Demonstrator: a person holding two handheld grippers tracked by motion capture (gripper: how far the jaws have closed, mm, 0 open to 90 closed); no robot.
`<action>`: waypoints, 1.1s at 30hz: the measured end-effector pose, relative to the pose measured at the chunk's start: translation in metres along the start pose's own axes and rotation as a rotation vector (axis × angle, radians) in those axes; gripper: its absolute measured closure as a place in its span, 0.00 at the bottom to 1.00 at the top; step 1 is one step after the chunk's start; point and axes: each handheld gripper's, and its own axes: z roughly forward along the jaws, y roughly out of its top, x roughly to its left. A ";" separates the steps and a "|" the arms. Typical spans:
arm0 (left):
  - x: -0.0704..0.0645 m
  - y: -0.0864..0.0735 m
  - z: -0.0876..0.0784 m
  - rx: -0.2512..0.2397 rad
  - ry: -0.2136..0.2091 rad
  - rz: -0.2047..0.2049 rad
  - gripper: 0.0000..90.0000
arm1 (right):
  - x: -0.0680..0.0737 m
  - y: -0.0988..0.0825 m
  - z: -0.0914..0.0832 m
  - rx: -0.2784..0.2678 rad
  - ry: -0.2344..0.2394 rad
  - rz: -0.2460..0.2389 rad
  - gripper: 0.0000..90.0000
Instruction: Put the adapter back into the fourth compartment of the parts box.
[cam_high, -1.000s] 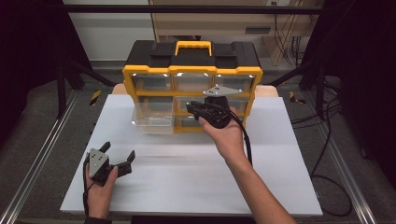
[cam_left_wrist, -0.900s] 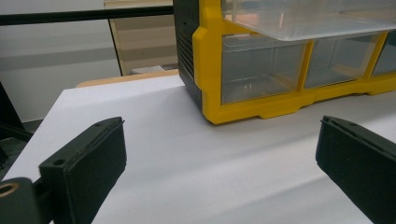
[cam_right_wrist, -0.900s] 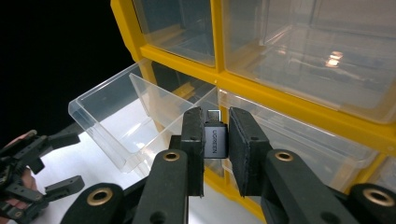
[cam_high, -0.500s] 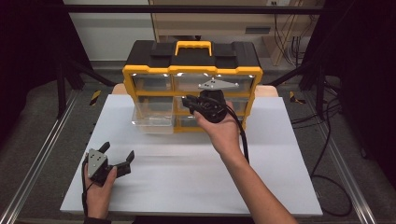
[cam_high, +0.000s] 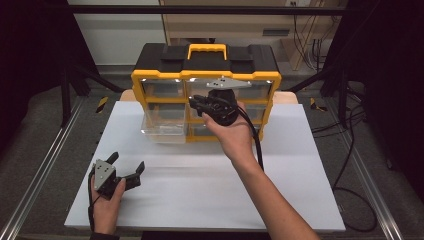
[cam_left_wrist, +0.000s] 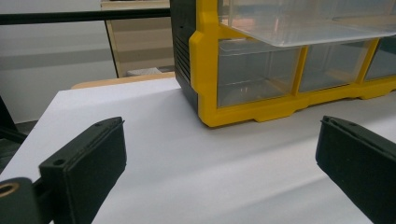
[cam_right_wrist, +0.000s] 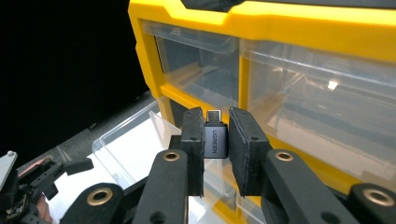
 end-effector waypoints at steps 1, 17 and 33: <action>0.000 0.000 0.000 0.001 0.000 -0.001 0.02 | 0.001 0.001 0.001 0.001 0.001 -0.002 0.85; 0.001 -0.001 0.000 0.003 -0.002 -0.007 0.02 | 0.008 0.005 0.012 0.004 0.013 -0.009 0.85; 0.001 0.000 0.000 0.000 -0.003 -0.011 0.02 | 0.012 0.011 0.017 0.003 0.010 -0.013 0.85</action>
